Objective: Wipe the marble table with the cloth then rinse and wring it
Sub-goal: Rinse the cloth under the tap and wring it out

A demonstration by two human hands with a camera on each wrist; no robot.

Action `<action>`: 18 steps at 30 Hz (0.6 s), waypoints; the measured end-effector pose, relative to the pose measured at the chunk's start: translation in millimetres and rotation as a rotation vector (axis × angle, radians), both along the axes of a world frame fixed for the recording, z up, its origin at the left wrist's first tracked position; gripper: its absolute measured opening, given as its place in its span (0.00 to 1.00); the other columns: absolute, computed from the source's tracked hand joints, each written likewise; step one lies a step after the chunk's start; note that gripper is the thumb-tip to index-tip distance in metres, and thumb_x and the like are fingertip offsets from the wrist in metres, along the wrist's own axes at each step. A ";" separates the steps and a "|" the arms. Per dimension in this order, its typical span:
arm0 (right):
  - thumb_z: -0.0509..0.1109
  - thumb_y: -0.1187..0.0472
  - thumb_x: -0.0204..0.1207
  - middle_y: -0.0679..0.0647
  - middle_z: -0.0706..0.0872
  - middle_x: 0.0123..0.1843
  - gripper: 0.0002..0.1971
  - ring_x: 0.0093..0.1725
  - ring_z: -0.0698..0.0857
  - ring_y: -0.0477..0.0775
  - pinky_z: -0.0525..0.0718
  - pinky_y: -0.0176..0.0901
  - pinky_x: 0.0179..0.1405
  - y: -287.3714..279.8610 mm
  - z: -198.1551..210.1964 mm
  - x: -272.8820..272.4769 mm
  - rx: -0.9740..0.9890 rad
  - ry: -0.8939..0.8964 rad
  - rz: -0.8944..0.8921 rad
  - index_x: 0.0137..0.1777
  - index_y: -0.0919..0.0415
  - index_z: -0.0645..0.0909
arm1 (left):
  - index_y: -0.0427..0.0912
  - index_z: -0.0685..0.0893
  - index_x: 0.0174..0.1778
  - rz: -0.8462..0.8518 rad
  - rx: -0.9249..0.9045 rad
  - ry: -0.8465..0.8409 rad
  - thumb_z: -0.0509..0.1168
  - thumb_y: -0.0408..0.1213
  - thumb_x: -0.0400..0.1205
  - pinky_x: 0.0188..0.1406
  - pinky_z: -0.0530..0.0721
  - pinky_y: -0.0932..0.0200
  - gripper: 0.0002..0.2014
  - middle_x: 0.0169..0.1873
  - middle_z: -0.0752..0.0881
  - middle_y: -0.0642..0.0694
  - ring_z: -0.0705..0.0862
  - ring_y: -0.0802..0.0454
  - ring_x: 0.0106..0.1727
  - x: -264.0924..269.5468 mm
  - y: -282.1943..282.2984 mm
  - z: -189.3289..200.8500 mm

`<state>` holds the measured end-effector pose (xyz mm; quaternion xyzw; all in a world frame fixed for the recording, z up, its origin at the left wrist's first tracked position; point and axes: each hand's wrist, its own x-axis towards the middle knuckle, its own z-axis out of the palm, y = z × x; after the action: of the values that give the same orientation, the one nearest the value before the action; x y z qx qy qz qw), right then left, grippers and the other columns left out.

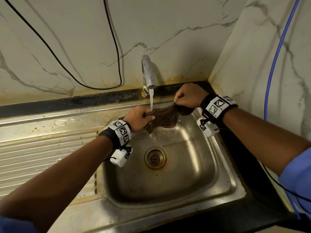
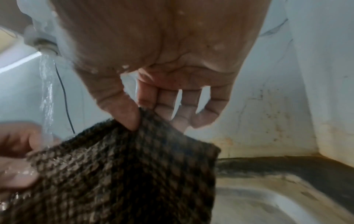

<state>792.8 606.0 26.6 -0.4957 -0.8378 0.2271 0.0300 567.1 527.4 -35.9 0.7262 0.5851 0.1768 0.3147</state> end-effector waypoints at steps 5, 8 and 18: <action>0.73 0.52 0.68 0.37 0.87 0.37 0.03 0.47 0.86 0.46 0.80 0.57 0.64 -3.7 -25.9 6.8 -0.036 -0.162 -0.061 0.38 0.44 0.89 | 0.44 0.87 0.54 -0.015 0.042 -0.018 0.64 0.41 0.83 0.48 0.82 0.61 0.09 0.46 0.88 0.48 0.85 0.54 0.48 8.3 6.4 15.5; 0.75 0.59 0.70 0.36 0.86 0.41 0.12 0.45 0.85 0.42 0.84 0.50 0.60 -12.2 -39.8 4.0 -0.085 0.013 -0.015 0.52 0.43 0.88 | 0.44 0.87 0.53 -0.021 0.067 -0.002 0.65 0.43 0.83 0.47 0.85 0.56 0.10 0.45 0.88 0.47 0.86 0.52 0.47 14.1 7.7 23.3; 0.73 0.63 0.75 0.54 0.91 0.47 0.06 0.49 0.89 0.53 0.83 0.57 0.60 -35.4 -51.6 -31.0 -0.295 0.359 0.101 0.50 0.62 0.87 | 0.47 0.88 0.49 0.022 0.107 -0.005 0.71 0.46 0.78 0.37 0.76 0.67 0.08 0.40 0.86 0.52 0.84 0.56 0.43 10.6 3.1 23.3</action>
<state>761.8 570.6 -25.1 -0.4036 -0.8005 0.4329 0.0943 577.7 530.5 -12.7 0.7353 0.5819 0.2130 0.2746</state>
